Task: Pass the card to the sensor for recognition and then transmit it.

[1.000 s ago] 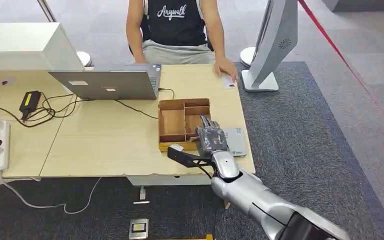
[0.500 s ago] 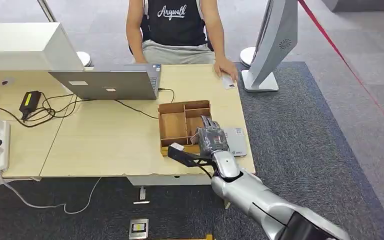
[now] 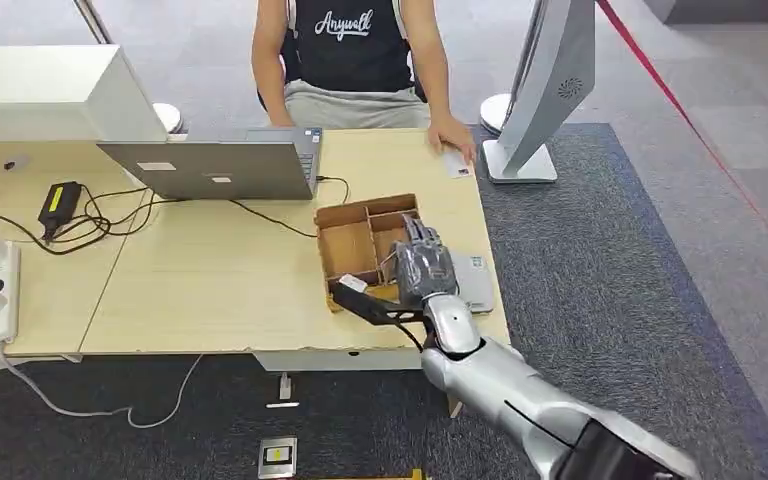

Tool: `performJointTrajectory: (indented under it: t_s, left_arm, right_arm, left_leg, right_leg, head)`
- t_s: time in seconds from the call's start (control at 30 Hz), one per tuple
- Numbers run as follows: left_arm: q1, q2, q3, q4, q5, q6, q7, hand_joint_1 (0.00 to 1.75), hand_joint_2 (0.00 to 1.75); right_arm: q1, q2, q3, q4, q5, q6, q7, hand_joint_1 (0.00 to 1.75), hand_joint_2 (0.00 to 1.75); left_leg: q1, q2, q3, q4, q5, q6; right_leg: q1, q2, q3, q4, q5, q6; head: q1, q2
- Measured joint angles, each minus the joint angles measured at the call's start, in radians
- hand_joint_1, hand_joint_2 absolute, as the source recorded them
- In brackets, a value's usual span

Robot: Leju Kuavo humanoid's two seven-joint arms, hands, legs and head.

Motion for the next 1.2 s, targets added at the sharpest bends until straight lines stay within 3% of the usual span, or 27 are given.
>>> performJointTrajectory:
  t_s: [0.47, 0.73, 0.97, 1.2]
  left_arm:
    - [0.002, 0.000, -0.001, 0.000, 0.011, 0.003, -0.006, 0.00, 0.00]
    - [-0.001, 0.000, -0.002, 0.000, 0.000, 0.002, -0.005, 0.00, 0.00]
    - [-0.008, 0.000, -0.004, 0.000, -0.015, -0.006, -0.007, 0.00, 0.00]
    - [-0.027, 0.000, -0.011, 0.000, -0.027, -0.013, -0.006, 0.00, 0.00]
  right_arm:
    - [-0.088, -0.056, -0.035, -0.272, 0.121, 0.054, 0.086, 1.75, 1.75]
    - [-0.104, -0.067, -0.042, -0.333, 0.132, 0.109, 0.096, 1.75, 1.75]
    - [-0.138, -0.065, -0.040, -0.327, 0.112, 0.173, 0.075, 1.75, 1.75]
    - [-0.279, -0.015, -0.031, -0.174, 0.072, 0.208, 0.043, 1.75, 1.75]
  left_leg:
    - [0.000, 0.000, 0.000, 0.000, 0.000, 0.000]
    - [0.000, 0.000, 0.000, 0.000, 0.000, 0.000]
    - [0.000, 0.000, 0.000, 0.000, 0.000, 0.000]
    - [0.000, 0.000, 0.000, 0.000, 0.000, 0.000]
  right_leg:
    - [0.000, 0.000, 0.000, 0.000, 0.000, 0.000]
    - [0.000, 0.000, 0.000, 0.000, 0.000, 0.000]
    - [0.000, 0.000, 0.000, 0.000, 0.000, 0.000]
    - [0.000, 0.000, 0.000, 0.000, 0.000, 0.000]
  head:
    - [0.000, 0.000]
    - [0.000, 0.000]
    - [0.000, 0.000]
    - [0.000, 0.000]
